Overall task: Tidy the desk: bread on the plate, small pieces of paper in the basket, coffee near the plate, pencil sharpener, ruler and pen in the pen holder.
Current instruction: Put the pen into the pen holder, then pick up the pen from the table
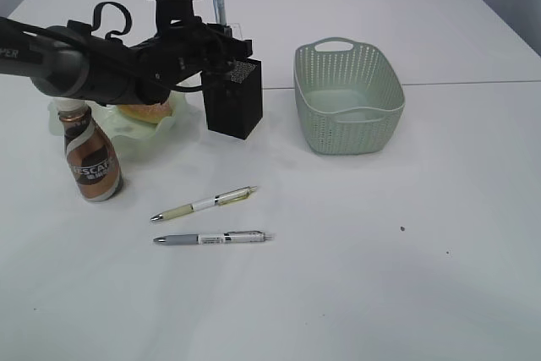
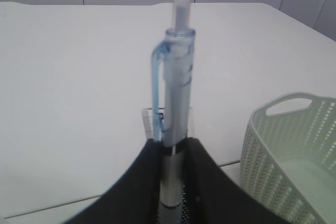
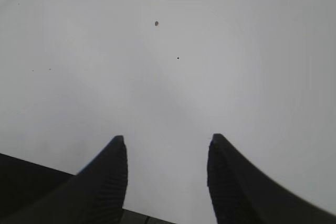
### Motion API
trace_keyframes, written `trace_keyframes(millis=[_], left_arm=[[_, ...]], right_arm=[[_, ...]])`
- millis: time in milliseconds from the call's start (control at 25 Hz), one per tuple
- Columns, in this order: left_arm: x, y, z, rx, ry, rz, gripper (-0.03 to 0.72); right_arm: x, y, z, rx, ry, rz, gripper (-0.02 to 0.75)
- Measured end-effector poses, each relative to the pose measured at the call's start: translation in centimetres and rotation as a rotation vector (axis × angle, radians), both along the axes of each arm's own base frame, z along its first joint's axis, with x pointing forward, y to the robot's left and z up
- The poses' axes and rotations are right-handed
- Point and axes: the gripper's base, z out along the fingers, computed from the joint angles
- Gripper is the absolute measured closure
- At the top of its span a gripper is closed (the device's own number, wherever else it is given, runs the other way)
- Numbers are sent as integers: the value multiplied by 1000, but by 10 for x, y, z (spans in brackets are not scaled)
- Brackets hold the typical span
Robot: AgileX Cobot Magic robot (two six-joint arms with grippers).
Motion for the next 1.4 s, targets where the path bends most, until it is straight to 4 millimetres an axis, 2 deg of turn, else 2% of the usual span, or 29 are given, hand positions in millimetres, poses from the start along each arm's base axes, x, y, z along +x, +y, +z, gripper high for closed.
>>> trace_keyframes(millis=[80, 280, 360, 480, 560, 880, 1000, 1400], left_arm=[[0, 0, 0, -13, 9, 2, 522], [0, 0, -1, -29, 26, 5, 328], [-1, 0, -3, -31, 41, 3, 303], [-2, -1, -5, -19, 79, -4, 300], [-4, -1, 0, -4, 103, -19, 305], [-24, 2, 63, 135, 123, -119, 323], [-34, 5, 75, 187, 200, -139, 324], [-67, 16, 62, 532, 559, -260, 343]], right_arm=[[0, 0, 0, 0, 0, 0, 372], [0, 0, 0, -1, 0, 2, 372], [0, 0, 0, -1, 0, 2, 372], [0, 0, 0, -1, 0, 2, 372], [0, 0, 0, -1, 0, 2, 372], [0, 0, 0, -1, 0, 2, 372], [0, 0, 0, -1, 0, 2, 372], [0, 0, 0, -1, 0, 2, 372]])
